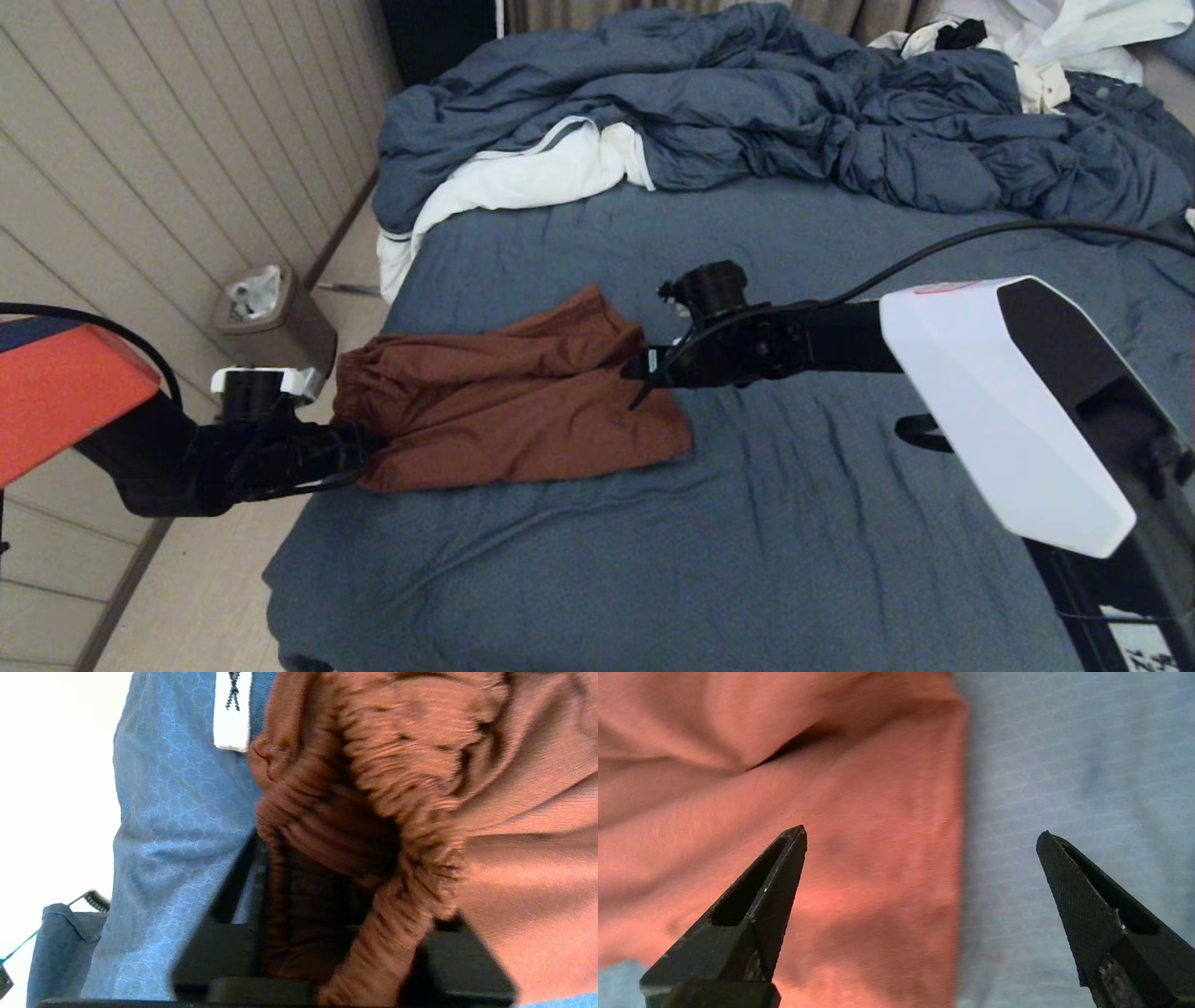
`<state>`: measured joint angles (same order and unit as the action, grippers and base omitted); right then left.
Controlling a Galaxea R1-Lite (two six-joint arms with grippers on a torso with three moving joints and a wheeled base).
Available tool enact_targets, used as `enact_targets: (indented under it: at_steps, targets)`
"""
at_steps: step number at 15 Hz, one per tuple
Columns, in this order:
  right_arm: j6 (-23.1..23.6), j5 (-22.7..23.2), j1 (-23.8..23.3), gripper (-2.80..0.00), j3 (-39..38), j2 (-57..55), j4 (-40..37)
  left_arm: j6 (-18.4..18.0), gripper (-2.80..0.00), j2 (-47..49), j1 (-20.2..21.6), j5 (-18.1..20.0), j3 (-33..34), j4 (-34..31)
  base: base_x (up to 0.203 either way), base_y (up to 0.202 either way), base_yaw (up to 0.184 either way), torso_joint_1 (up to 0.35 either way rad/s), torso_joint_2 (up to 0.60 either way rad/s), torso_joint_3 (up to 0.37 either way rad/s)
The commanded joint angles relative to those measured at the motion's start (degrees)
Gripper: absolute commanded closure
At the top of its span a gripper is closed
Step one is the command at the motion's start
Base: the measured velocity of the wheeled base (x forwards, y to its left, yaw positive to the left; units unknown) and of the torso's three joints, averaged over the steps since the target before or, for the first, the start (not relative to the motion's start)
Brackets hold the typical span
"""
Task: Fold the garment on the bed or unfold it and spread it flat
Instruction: Fold the brown shorts
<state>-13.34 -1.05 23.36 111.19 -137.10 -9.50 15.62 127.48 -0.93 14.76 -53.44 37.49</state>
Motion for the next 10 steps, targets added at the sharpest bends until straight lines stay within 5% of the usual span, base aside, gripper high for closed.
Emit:
enact_targets:
  at_steps: [1,10]
  targets:
    - [-0.02,0.08,0.64,-2.80,-0.01,-0.56,-0.08,0.12,0.00,-0.46,-0.05,0.18,0.33,0.22,0.000,0.000,0.000,0.000,0.00,0.000]
    - [-0.38,0.43,2.49,-2.80,-1.50,-3.88,-0.17,0.04,0.00,-0.39,-0.26,-0.17,0.53,0.27,0.000,0.000,0.000,0.000,0.00,0.000]
